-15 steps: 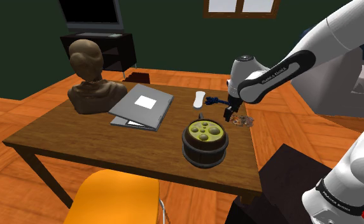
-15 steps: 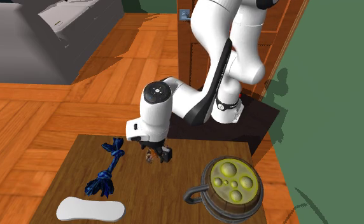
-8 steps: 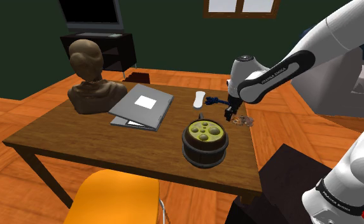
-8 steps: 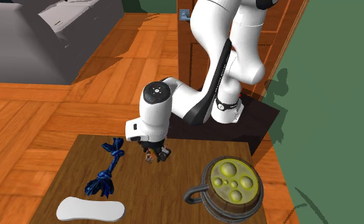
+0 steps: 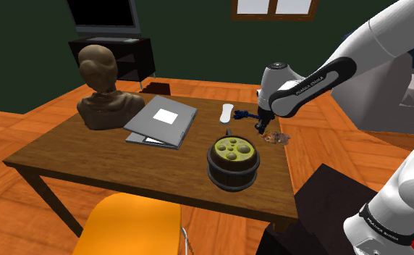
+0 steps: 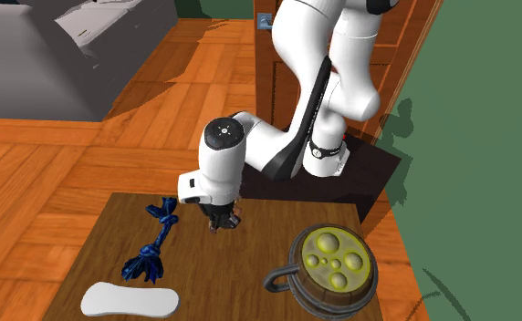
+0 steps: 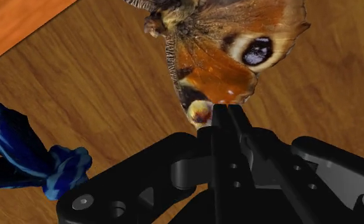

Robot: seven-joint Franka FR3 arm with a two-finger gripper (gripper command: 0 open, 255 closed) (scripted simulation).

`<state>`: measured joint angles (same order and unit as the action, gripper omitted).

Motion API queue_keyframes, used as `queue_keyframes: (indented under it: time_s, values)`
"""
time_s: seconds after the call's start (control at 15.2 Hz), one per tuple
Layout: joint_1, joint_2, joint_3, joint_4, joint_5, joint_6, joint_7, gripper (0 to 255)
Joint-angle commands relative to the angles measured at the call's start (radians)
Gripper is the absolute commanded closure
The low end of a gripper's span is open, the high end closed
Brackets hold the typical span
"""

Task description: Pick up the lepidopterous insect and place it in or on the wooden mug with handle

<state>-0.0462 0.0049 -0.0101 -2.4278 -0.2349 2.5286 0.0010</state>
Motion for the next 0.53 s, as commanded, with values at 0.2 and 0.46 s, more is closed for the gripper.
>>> queue_keyframes:
  time_s: [0.2,0.46]
  values:
    - [-0.028,-0.148,0.002,-0.184,-0.163,0.197,0.203,0]
    - [-0.108,-0.182,0.048,-0.262,-0.329,0.323,0.377,0]
